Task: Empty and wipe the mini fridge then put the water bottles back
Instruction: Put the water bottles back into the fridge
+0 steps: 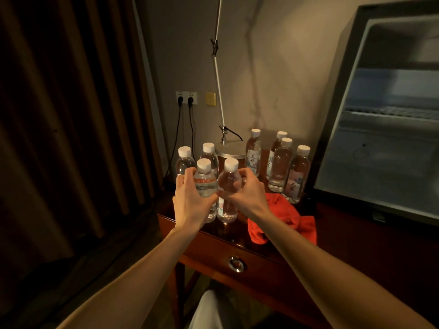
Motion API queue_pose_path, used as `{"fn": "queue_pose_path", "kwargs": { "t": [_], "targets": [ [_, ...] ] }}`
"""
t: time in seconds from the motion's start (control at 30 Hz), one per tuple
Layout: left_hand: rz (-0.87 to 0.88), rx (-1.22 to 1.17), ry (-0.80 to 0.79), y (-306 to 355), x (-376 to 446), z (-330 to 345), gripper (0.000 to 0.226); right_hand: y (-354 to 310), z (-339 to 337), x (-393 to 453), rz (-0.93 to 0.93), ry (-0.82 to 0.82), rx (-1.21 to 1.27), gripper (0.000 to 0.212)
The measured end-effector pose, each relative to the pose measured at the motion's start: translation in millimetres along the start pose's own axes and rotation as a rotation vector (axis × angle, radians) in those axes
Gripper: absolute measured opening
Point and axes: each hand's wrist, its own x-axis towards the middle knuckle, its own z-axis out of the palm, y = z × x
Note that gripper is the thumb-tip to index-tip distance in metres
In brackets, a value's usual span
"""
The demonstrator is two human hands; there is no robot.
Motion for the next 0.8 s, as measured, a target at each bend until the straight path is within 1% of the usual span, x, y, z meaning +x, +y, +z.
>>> {"fn": "queue_pose_path", "kwargs": {
  "t": [0.2,0.33,0.43,0.57,0.7,0.8],
  "targets": [
    [0.074,-0.031,0.025,17,-10,-8,0.070,-4,-22,-13,-0.028,0.052,0.022,0.058],
    [0.125,-0.057,0.033,40,-16,-12,0.069,-8,-49,-22,-0.069,0.113,0.038,0.060],
    [0.195,-0.090,0.031,63,-21,-9,0.068,-9,-76,-27,-0.115,0.164,0.032,0.059],
    [0.279,-0.120,0.007,95,-23,10,0.071,-5,-122,-34,-0.159,0.254,0.004,0.055],
    [0.336,-0.171,-0.036,135,-25,39,0.070,6,-173,-30,-0.153,0.398,0.037,0.052],
    [0.392,-0.208,-0.075,167,-26,66,0.068,16,-216,-25,-0.142,0.463,-0.024,0.056]
  ]
}}
